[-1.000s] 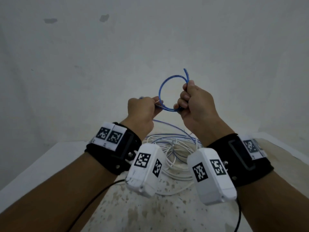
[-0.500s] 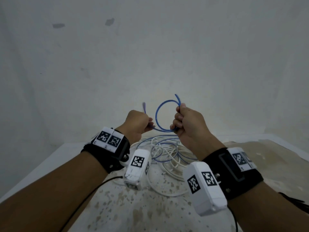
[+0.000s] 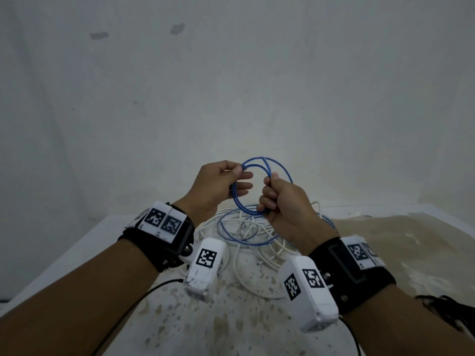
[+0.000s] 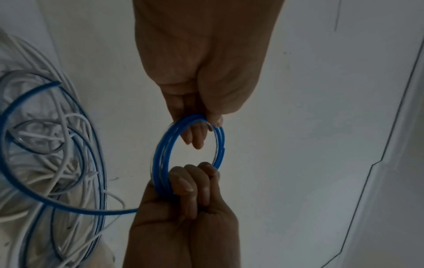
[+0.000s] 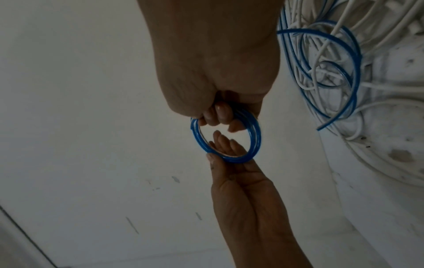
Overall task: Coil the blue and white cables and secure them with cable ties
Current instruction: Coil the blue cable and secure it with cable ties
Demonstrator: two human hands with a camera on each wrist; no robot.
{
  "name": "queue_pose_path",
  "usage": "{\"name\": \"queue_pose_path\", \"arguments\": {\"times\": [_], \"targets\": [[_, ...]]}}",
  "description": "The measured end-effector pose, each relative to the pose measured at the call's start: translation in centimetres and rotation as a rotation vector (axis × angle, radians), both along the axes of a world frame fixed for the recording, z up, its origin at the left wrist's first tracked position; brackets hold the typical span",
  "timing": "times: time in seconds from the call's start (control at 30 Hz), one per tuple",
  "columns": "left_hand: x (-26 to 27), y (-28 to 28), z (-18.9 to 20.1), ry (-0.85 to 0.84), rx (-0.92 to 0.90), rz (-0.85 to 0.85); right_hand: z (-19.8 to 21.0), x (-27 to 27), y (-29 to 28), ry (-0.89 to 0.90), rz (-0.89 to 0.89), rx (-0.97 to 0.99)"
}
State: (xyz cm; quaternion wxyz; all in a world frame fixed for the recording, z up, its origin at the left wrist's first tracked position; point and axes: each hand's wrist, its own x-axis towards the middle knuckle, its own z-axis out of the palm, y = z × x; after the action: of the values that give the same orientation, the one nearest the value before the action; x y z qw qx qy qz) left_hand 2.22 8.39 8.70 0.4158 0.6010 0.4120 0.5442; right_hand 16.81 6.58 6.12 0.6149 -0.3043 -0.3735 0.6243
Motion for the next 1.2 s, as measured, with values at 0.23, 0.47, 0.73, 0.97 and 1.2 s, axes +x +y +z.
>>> {"name": "queue_pose_path", "arguments": {"times": [0.23,0.47,0.73,0.97,1.2], "targets": [[-0.3,-0.2,0.5,0.003,-0.053,-0.082,0.0,0.3,0.0,-0.005,0.057,0.022],[-0.3,-0.3,0.7,0.004,-0.039,-0.082,-0.2,0.6,0.2,-0.039,0.128,0.05],[-0.9,-0.2,0.6,0.035,0.005,-0.105,-0.3,1.0,0.1,-0.104,0.144,0.079],[-1.5,-0.4,1.8,0.106,-0.057,-0.197,0.0,1.2,-0.2,-0.138,0.226,0.087],[-1.7,-0.8,2.5,0.183,-0.097,-0.269,0.1,0.8,-0.1,-0.255,0.221,0.098]]}}
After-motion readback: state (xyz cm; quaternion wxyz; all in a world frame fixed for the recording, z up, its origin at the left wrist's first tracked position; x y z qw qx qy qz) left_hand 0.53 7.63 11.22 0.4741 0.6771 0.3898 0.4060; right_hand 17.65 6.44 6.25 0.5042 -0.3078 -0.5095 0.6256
